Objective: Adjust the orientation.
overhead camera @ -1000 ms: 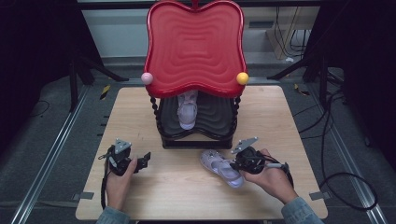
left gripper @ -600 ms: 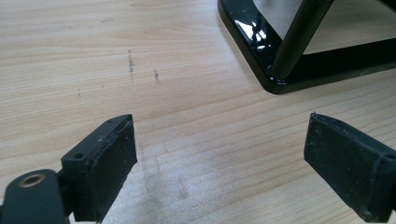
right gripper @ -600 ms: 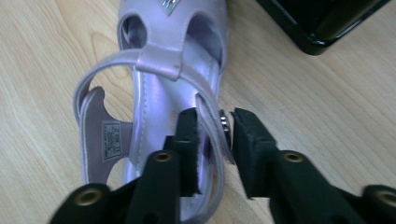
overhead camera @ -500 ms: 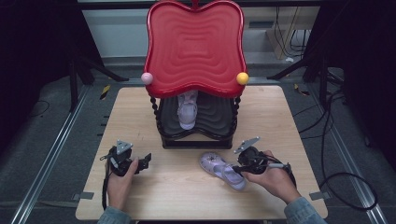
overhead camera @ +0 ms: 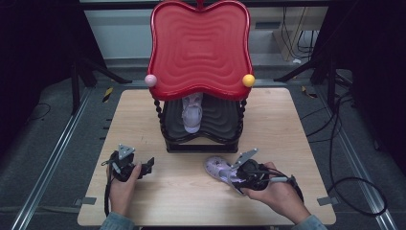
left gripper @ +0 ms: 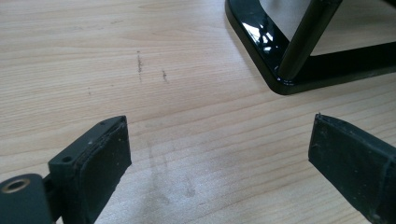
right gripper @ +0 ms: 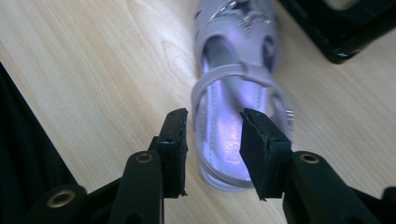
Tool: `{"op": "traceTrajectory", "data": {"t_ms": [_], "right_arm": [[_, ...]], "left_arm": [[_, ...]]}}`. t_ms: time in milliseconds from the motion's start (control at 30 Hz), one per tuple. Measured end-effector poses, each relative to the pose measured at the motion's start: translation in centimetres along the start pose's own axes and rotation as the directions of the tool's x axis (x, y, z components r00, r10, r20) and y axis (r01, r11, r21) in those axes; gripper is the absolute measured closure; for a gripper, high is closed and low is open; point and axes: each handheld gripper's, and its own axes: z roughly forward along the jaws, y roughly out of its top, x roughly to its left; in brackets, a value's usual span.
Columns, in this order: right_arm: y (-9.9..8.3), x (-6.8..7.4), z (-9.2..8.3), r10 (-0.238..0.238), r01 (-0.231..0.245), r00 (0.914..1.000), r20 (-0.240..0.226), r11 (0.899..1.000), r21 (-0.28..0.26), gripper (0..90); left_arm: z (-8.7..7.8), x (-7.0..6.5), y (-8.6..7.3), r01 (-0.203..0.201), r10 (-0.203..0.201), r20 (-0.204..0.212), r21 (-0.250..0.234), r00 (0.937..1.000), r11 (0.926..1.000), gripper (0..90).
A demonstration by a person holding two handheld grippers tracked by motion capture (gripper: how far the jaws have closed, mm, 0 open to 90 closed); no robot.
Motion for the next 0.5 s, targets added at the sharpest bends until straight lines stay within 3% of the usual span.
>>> {"op": "traceTrajectory", "data": {"t_ms": [300, 500], "right_arm": [[0.3, 0.7, 3.3, 0.005, -0.002, 0.9996, -0.029, 0.996, 0.084, 67.7], [0.3, 0.5, 4.2, 0.017, -0.013, 0.9993, -0.032, 0.994, 0.112, 72.3]], "left_arm": [[0.0, 0.0, -0.1, -0.005, 0.005, -0.002, 0.001, 1.0000, 1.0000, 5.0], [0.1, 0.0, -0.1, -0.008, 0.008, 0.000, 0.006, 1.0000, 0.9999, 5.2]]}}
